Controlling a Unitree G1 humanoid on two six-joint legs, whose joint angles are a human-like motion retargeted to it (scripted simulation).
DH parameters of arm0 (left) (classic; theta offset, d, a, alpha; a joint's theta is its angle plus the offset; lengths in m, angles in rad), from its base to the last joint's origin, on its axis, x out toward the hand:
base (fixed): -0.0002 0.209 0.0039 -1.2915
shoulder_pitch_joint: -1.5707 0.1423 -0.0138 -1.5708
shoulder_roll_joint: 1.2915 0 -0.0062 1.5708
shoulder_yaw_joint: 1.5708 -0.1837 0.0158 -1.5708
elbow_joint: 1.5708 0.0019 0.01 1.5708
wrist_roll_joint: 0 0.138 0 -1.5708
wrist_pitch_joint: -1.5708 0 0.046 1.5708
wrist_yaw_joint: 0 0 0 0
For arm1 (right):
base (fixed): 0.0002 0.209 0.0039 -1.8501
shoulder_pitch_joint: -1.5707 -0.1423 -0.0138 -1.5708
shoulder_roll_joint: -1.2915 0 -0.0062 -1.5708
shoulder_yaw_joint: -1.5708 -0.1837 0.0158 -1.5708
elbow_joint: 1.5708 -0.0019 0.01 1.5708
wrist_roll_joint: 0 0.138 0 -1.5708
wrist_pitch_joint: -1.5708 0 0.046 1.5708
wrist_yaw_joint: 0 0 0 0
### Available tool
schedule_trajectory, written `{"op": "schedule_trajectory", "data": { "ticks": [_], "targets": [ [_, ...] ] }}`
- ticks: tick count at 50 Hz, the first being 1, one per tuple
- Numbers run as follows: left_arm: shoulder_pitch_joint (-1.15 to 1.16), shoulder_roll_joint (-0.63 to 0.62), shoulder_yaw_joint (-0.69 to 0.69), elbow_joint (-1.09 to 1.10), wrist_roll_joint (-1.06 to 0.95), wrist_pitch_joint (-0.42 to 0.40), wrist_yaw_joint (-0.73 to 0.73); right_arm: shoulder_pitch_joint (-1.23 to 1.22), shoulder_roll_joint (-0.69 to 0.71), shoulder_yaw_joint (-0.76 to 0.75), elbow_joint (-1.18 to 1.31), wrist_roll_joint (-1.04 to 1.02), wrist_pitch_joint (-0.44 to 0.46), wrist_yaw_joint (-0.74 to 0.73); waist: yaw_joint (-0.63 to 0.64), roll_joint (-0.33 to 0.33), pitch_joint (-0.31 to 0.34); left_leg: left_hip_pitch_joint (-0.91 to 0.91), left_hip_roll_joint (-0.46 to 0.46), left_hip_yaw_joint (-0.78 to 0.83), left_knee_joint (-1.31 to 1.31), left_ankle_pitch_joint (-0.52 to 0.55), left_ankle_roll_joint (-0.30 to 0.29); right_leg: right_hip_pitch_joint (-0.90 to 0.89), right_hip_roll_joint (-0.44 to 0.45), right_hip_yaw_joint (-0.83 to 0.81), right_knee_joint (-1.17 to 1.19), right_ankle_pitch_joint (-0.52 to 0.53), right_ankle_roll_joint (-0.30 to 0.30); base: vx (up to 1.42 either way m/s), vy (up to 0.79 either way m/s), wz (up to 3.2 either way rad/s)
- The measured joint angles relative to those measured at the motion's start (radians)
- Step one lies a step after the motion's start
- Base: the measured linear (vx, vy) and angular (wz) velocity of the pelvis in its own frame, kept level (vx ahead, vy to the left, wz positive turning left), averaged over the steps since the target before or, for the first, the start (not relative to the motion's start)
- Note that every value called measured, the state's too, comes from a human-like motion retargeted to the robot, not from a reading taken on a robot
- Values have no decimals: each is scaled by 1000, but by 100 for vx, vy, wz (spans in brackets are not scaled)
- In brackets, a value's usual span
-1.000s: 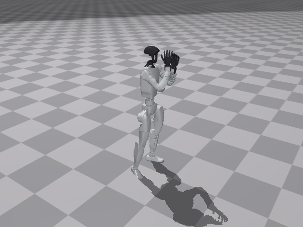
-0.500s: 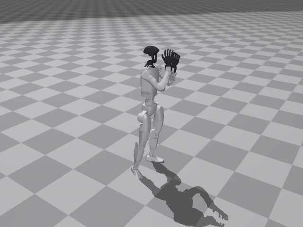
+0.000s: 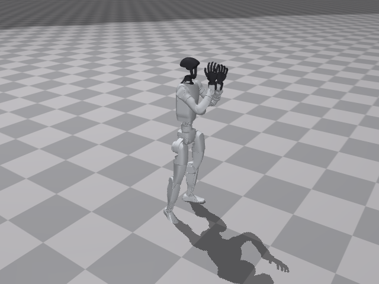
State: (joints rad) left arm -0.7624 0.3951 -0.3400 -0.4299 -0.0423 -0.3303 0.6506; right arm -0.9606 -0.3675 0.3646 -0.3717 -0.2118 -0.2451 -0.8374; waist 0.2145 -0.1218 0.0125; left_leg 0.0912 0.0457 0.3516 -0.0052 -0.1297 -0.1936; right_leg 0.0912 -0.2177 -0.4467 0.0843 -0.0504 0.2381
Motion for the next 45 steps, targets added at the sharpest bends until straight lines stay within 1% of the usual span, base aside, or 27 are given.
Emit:
{"op": "schedule_trajectory", "data": {
  "ticks": [3, 5, 7, 9, 12, 14, 15, 18, 20, 23, 25, 27, 28, 32, 34, 38, 40, 42, 43, 45],
  "targets": [
    [-43, -30, -73, 20, -13, 20, -79, -51, 41, 77, -6, 32, -9, 146, -4, -1, -6, 1, 0, 1, 0, -1, 3, -1, -1, 1, 3, -1, -2, 0, 0, 0],
    [-76, -53, -121, 34, -15, 19, -90, -93, 69, 139, -5, 47, -23, 214, -8, -1, -8, 1, 0, 1, 0, -2, 5, -3, -1, 2, 5, -2, -3, 0, 0, 0],
    [-88, -46, -117, 38, 15, 12, -53, -101, 66, 141, 1, 26, -29, 173, -8, -2, -9, 1, 0, 1, 0, -2, 5, -4, -1, 2, 8, -2, -2, 0, 0, 0],
    [-77, -15, -79, 32, 25, 11, -45, -79, 34, 100, 6, 12, -23, 134, -6, -4, -7, 1, 1, 0, 1, -2, 4, -4, -1, 2, 9, -3, -1, 0, 0, 0],
    [-47, 18, -20, 27, -22, 4, -30, -30, -8, 24, 20, 3, 2, 40, 1, -8, -4, 3, 1, -1, 1, -2, 3, -2, -1, 0, 10, -2, -1, 0, 0, 0],
    [-42, 8, -11, 35, -37, 5, -24, -17, 0, 4, 28, 2, 13, 3, 3, -10, -3, 4, 1, -1, 1, -3, 4, 0, -1, -1, 10, -3, -1, 0, 0, 0],
    [-46, -2, -16, 42, -35, 10, -28, -20, 11, 6, 30, -2, 16, 7, 3, -11, -4, 4, 1, -2, 1, -3, 4, 0, -1, -1, 10, -3, -1, 0, 0, 0],
    [-81, -55, -87, 57, -37, 22, -86, -69, 70, 97, 20, 4, 2, 144, -2, -11, -8, 4, 1, -2, 2, -5, 6, 0, -2, -1, 12, -5, -3, 0, 0, 0],
    [-93, -79, -116, 57, -33, 14, -83, -90, 99, 139, 14, 17, -16, 170, -6, -11, -8, 4, 1, -3, 2, -5, 7, 0, -2, -1, 13, -5, -3, 0, 0, 0],
    [-75, -52, -76, 39, 30, 7, -55, -59, 72, 98, 1, -1, -31, 137, -6, -11, -7, 3, 1, -3, 2, -5, 5, -1, -3, -2, 14, -5, -2, 0, 0, 0],
    [-55, -25, -35, 29, 40, 11, -39, -27, 43, 50, 2, -9, -19, 95, -4, -12, -4, 3, 1, -3, 2, -5, 3, -1, -3, -3, 14, -6, -2, 0, 0, 0],
    [-41, -27, -19, 28, 24, 14, -24, -11, 44, 27, 15, -5, -3, 35, -3, -14, -3, 4, 0, -3, 2, -5, 3, 0, -3, -3, 14, -6, -3, 0, 0, 0],
    [-40, -40, -23, 30, 16, 15, -28, -12, 54, 30, 20, -1, 1, 31, -3, -14, -3, 4, 0, -3, 2, -6, 3, 0, -4, -3, 14, -6, -4, 0, 0, 0],
    [-49, -110, -84, 47, -3, 12, -103, -60, 119, 108, 21, 43, -32, 224, -10, -12, -6, 5, -1, -2, 3, -7, 6, -1, -4, 1, 15, -7, -7, 0, 0, 0],
    [-44, -110, -85, 42, 9, 4, -83, -63, 122, 108, 14, 36, -39, 209, -11, -11, -6, 5, -1, -1, 3, -7, 7, -1, -4, 2, 15, -7, -7, 0, 0, 0],
    [-5, -45, -25, 13, 48, 6, -51, -18, 70, 55, -5, 12, -32, 116, -5, -11, -2, 5, -1, 2, 3, -7, 5, -2, -4, 4, 14, -6, -4, 0, 0, 0],
    [10, -43, 7, 9, 55, 9, -15, 9, 68, 16, -9, -1, -21, 40, -1, -12, -1, 5, -1, 3, 2, -7, 5, -2, -4, 4, 13, -5, -2, 0, 0, 0],
    [6, -67, 8, 9, 38, 11, -17, 17, 88, 3, -9, -4, -13, 29, 1, -12, -2, 6, -1, 4, 2, -8, 5, -3, -4, 5, 13, -5, -2, 0, 0, 0],
    [-3, -79, -6, 11, 25, 13, -41, 11, 99, 17, -11, 2, -15, 73, 2, -12, -3, 6, -1, 5, 2, -8, 5, -3, -3, 6, 13, -5, -2, 0, 0, 0],
    [-22, -94, -52, 18, 5, 18, -103, -17, 113, 80, -13, 20, -25, 204, 1, -11, -5, 7, 0, 6, 2, -9, 7, -3, -3, 8, 13, -5, -2, 0, 0, 0]
  ]
}}
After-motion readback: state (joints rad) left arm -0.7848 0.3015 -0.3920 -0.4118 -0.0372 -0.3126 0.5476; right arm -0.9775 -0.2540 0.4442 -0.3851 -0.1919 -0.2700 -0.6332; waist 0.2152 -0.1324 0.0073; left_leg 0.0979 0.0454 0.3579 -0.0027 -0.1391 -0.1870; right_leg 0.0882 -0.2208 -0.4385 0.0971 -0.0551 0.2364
